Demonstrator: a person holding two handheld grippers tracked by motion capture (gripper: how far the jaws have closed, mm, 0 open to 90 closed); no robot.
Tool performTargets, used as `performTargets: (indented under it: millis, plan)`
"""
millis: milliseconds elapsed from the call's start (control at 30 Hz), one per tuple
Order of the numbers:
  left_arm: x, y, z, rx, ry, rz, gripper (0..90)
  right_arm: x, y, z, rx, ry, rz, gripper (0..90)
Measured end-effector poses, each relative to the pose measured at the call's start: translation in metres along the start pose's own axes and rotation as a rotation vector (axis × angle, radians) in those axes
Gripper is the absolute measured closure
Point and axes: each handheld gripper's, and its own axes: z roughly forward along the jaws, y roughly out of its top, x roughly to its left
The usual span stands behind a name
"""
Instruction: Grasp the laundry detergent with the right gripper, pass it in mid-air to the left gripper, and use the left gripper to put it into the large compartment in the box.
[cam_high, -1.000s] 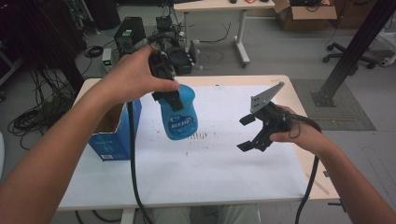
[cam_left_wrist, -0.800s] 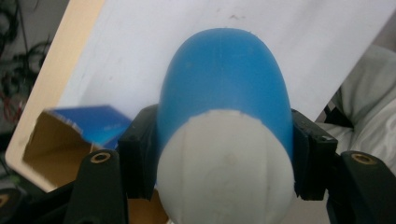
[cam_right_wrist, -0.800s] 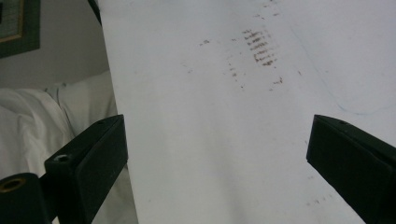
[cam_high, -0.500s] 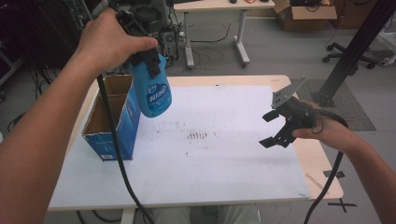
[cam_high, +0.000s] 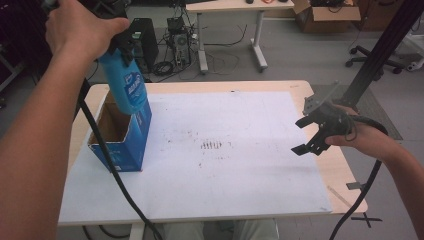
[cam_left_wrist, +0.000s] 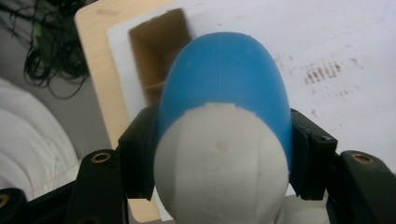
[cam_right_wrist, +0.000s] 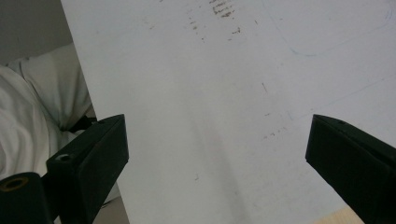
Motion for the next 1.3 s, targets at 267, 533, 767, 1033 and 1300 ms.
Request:
performTargets:
  millis: [267,533,767,1033,1300]
  plan:
    - [0.025,-0.013,0.016,-0.006,0.022,-0.121,38.1,-0.003,-0.006,0.007,0.028,-0.010,0.009,5.8]
    - [0.032,-0.021,0.046,0.004,0.037,-0.160,38.1,-0.004,-0.008,0.008,0.018,-0.027,0.012,6.4]
    - [0.038,-0.028,0.073,0.009,0.035,-0.187,38.1,-0.004,-0.011,0.005,0.019,-0.024,0.025,6.4]
    - [0.041,-0.038,0.108,0.005,0.056,-0.204,38.1,-0.006,-0.016,0.004,0.010,-0.032,0.046,6.3]
    - [0.034,-0.044,0.148,0.032,0.067,-0.196,38.1,-0.005,-0.023,0.009,0.021,-0.026,0.065,6.1]
